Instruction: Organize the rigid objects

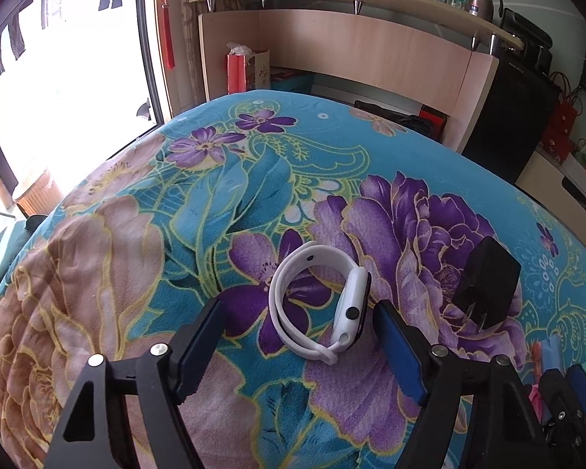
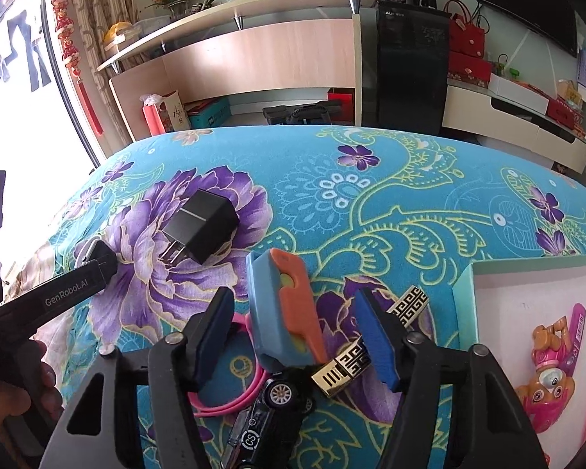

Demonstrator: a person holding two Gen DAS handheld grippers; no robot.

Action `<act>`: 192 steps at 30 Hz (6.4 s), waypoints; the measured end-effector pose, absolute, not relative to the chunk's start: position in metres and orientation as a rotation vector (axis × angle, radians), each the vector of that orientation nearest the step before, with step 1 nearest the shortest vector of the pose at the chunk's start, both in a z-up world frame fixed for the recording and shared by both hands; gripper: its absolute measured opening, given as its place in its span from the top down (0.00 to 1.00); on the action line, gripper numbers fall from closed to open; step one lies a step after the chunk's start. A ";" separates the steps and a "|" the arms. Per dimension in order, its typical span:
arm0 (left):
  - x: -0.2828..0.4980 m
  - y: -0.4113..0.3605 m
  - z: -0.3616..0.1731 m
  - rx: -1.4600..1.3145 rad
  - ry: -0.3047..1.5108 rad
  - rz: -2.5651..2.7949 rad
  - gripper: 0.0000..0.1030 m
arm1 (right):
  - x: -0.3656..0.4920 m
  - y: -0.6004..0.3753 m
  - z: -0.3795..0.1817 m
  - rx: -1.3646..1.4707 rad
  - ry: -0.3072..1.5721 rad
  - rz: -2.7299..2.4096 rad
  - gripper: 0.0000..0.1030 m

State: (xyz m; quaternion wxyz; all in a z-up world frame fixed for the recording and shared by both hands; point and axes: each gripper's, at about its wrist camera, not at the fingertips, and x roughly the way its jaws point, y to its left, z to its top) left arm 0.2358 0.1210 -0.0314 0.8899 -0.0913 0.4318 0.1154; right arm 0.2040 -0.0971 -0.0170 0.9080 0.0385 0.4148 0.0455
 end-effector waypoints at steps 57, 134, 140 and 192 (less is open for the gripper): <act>0.161 -0.052 0.075 0.097 0.644 -0.109 0.52 | 0.126 -0.249 0.045 0.272 0.760 -0.147 0.61; 0.163 -0.159 0.041 0.137 0.782 -0.353 0.26 | 0.099 -0.331 0.034 0.336 0.830 -0.278 0.60; 0.171 -0.135 0.044 0.116 0.779 -0.256 0.17 | 0.106 -0.324 0.029 0.296 0.863 -0.289 0.41; 0.173 0.055 0.011 -0.079 0.957 0.219 0.00 | 0.155 -0.165 0.018 0.132 0.888 0.075 0.08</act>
